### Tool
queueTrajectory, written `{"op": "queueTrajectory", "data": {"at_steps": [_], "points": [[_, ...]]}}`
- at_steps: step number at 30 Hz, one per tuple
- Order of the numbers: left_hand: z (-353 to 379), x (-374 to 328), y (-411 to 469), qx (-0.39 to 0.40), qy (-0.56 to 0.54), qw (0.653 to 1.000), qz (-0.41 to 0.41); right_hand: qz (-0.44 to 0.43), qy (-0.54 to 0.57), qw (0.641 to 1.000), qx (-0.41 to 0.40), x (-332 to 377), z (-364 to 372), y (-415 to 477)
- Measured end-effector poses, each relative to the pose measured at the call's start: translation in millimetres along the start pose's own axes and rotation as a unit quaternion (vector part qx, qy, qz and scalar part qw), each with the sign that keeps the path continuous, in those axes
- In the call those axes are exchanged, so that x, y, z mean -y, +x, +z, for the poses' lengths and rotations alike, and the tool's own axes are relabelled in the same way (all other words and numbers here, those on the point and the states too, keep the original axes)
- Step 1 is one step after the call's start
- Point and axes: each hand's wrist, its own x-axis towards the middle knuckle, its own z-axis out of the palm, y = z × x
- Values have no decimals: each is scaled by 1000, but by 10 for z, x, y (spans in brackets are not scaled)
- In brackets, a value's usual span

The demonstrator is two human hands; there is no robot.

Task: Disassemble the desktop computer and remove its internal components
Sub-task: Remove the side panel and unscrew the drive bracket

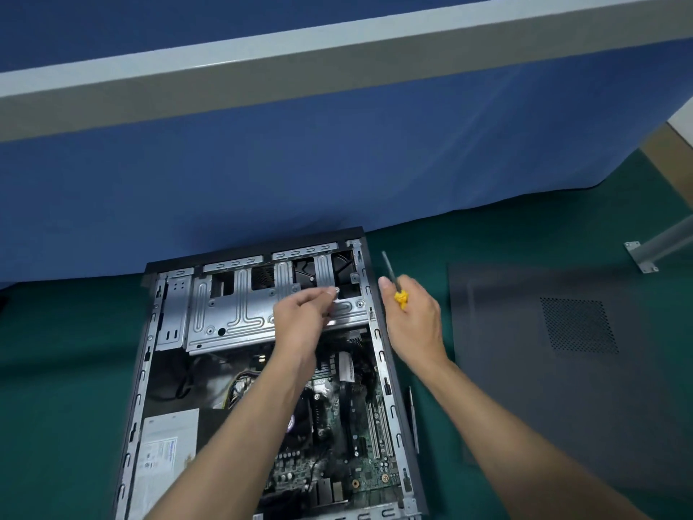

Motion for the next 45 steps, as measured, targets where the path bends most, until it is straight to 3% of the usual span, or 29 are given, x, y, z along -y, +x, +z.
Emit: {"op": "queueTrajectory", "data": {"at_steps": [5, 9, 15, 17, 18, 19, 21, 22, 23, 27, 37, 45], "points": [[215, 58, -169, 46, 1, 999, 17, -148, -9, 989, 24, 79, -162, -71], [316, 67, -240, 61, 25, 997, 43, -165, -51, 984, 31, 36, -232, -118], [427, 136, -266, 90, 35, 995, 16, -201, -105, 974, 4, -91, -371, -128], [449, 179, -227, 87, 82, 991, 65, -179, -103, 978, -2, -177, -383, -92], [442, 213, -192, 61, 154, 978, 127, -161, -100, 982, -12, -243, -379, -65], [433, 239, -160, 22, 280, 937, 207, -135, -99, 986, -26, -328, -372, -33], [364, 332, -78, -23, 525, 782, 336, -61, -118, 991, -33, -539, -351, 45], [321, 382, -24, -2, 584, 732, 352, -21, -138, 990, -20, -660, -335, 81], [284, 423, 27, 26, 615, 710, 342, 16, -163, 987, 1, -778, -313, 117], [191, 534, 169, 97, 630, 719, 275, 87, -245, 963, 74, -1126, -190, 226], [206, 457, 185, 124, 642, 718, 239, 56, -306, 941, 133, -1293, 188, 323], [209, 462, 187, 131, 634, 724, 237, 83, -183, 974, 105, -1213, -3, 76]]}}
